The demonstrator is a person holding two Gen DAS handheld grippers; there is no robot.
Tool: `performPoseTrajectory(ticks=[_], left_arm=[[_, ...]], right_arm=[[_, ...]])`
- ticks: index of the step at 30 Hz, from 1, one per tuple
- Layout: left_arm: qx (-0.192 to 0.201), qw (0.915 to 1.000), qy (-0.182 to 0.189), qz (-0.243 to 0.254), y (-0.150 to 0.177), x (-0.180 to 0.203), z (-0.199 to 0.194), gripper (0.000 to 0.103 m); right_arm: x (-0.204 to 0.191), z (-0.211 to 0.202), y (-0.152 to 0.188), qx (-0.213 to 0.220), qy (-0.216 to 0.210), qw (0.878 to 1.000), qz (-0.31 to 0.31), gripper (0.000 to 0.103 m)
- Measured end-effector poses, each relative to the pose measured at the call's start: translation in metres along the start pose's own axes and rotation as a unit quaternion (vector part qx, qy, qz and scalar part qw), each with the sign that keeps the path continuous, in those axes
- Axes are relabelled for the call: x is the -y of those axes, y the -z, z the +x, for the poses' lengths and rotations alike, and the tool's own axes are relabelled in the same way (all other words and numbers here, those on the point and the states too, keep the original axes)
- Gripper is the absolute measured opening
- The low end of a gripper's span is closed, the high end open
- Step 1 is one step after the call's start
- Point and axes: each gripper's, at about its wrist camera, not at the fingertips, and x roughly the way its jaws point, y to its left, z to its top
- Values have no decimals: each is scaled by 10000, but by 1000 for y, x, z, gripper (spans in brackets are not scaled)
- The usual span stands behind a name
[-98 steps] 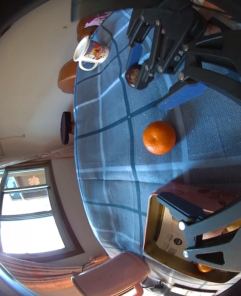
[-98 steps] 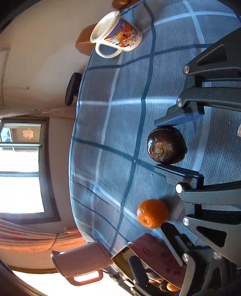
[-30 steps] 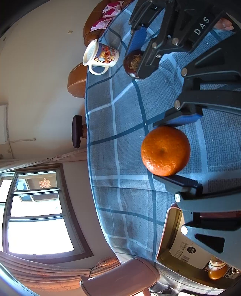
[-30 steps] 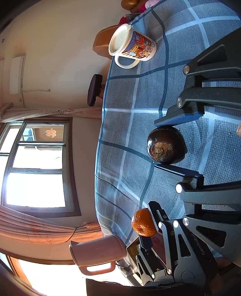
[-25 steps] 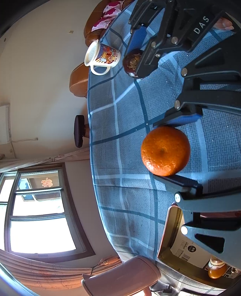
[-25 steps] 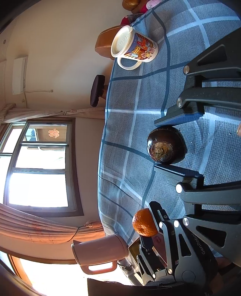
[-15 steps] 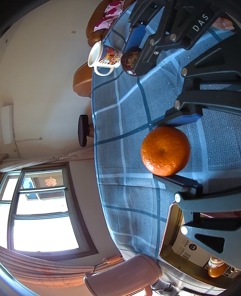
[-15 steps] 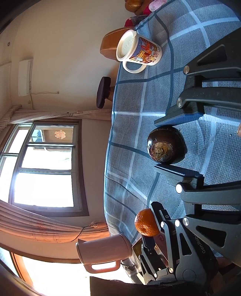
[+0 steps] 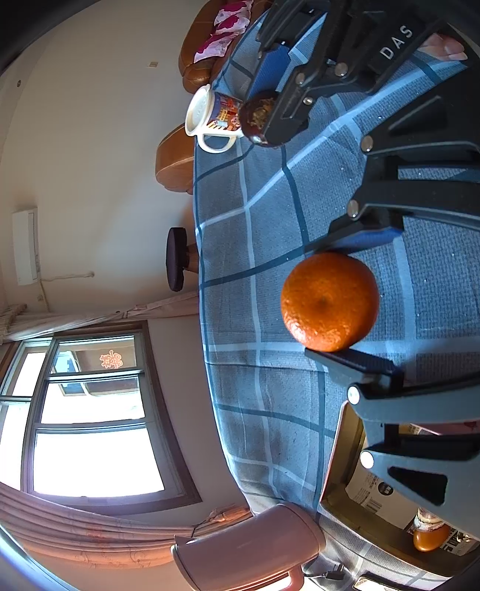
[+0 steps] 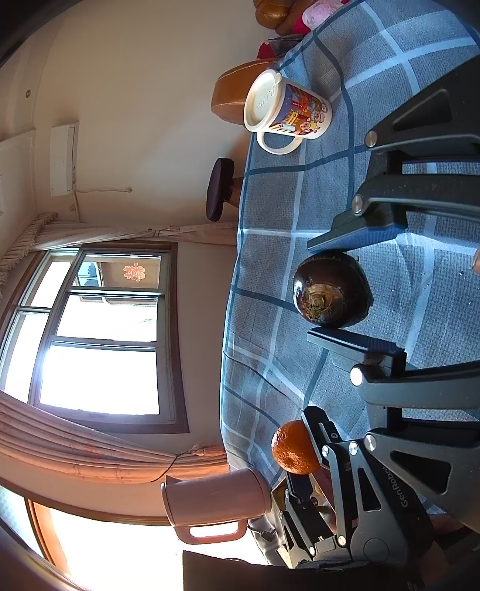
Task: Organize fruits
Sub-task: 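Carry the orange with left tool while right tool carries dark brown fruit to tin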
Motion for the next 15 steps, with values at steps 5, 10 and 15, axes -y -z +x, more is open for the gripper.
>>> performPoseTrajectory(ticks=[5,10,15], left_arm=[[77,10000,-19,-16,0,0,-3,49],[148,9999,-45,-41,1,-1,-5,49],[227,9997,-63,-54,1,-3,-8,49]], right_arm=[[1,-5,0,122,46,9999,27,43],[2,-7,0,182,78,9998,38,43],[2,-10,0,263,107,9996,54,43]])
